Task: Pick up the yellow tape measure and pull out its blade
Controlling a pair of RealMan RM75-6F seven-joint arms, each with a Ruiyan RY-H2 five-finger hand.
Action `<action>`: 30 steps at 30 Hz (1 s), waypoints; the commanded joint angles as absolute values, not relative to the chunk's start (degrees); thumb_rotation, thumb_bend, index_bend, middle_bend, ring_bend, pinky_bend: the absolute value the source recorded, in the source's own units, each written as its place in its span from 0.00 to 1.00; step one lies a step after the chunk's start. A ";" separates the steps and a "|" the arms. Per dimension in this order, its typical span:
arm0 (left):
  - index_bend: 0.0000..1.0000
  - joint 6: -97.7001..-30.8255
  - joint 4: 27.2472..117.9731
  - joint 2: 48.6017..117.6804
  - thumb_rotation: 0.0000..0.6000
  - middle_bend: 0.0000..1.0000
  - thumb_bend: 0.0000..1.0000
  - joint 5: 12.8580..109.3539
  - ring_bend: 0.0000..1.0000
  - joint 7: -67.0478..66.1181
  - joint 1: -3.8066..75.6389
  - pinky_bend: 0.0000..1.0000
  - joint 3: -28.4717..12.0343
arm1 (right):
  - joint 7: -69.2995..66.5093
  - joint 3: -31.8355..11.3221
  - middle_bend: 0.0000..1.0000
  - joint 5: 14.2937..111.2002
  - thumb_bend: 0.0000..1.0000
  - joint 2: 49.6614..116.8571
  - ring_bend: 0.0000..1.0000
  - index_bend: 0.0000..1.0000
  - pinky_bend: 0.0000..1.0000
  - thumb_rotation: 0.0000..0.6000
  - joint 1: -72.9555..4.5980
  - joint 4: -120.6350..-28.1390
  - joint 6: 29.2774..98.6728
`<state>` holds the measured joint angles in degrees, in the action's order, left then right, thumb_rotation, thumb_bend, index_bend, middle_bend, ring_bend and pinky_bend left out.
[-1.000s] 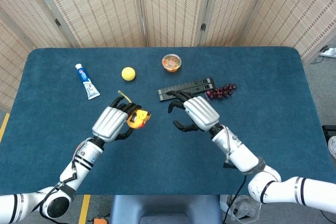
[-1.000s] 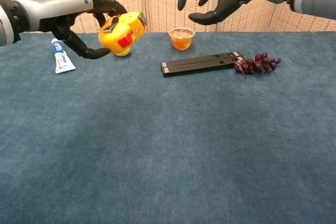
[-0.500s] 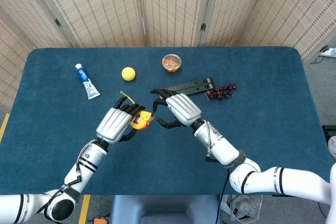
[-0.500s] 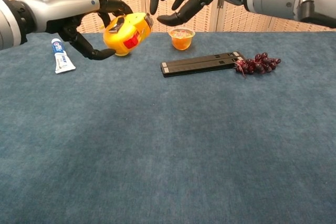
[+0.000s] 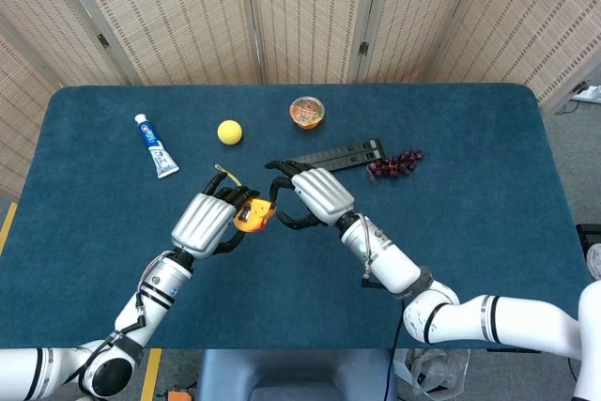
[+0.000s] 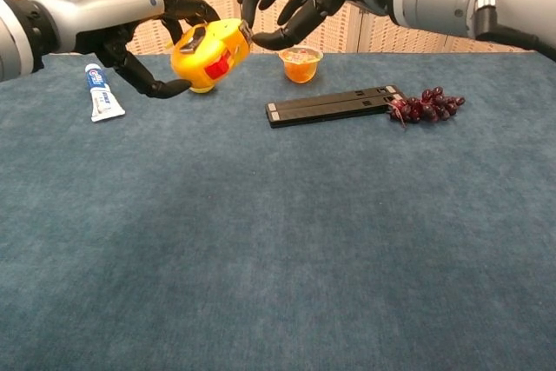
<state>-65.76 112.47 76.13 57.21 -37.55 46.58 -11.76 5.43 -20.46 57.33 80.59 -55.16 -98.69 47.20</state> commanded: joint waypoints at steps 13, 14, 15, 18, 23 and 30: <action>0.43 -66.15 111.92 76.47 1.00 0.41 0.44 56.09 0.31 -37.84 47.21 0.10 -11.28 | 5.06 -19.75 0.21 56.44 0.42 81.94 0.15 0.54 0.19 1.00 -56.17 -97.29 48.10; 0.43 -66.13 111.79 76.48 1.00 0.41 0.44 55.97 0.31 -37.81 47.25 0.10 -11.26 | 4.97 -19.71 0.21 56.46 0.42 81.96 0.15 0.55 0.19 1.00 -56.16 -97.26 48.15; 0.43 -66.14 111.58 76.55 1.00 0.41 0.44 55.85 0.31 -37.81 47.30 0.10 -11.23 | 4.85 -19.63 0.21 56.49 0.42 81.98 0.15 0.56 0.19 1.00 -56.14 -97.22 48.20; 0.43 -66.13 111.28 76.67 1.00 0.41 0.44 55.55 0.31 -37.73 47.36 0.10 -11.09 | 4.55 -19.43 0.21 56.47 0.42 81.92 0.15 0.56 0.19 1.00 -56.14 -97.14 48.10; 0.43 -66.07 110.99 76.74 1.00 0.41 0.44 55.08 0.31 -37.90 47.59 0.10 -10.93 | 4.33 -19.22 0.21 56.42 0.42 81.83 0.15 0.57 0.19 1.00 -56.15 -96.95 48.14; 0.43 -66.18 110.71 76.86 1.00 0.41 0.44 54.77 0.31 -38.27 47.79 0.10 -10.53 | 4.39 -19.12 0.22 56.15 0.42 81.85 0.16 0.61 0.19 1.00 -56.25 -96.66 48.55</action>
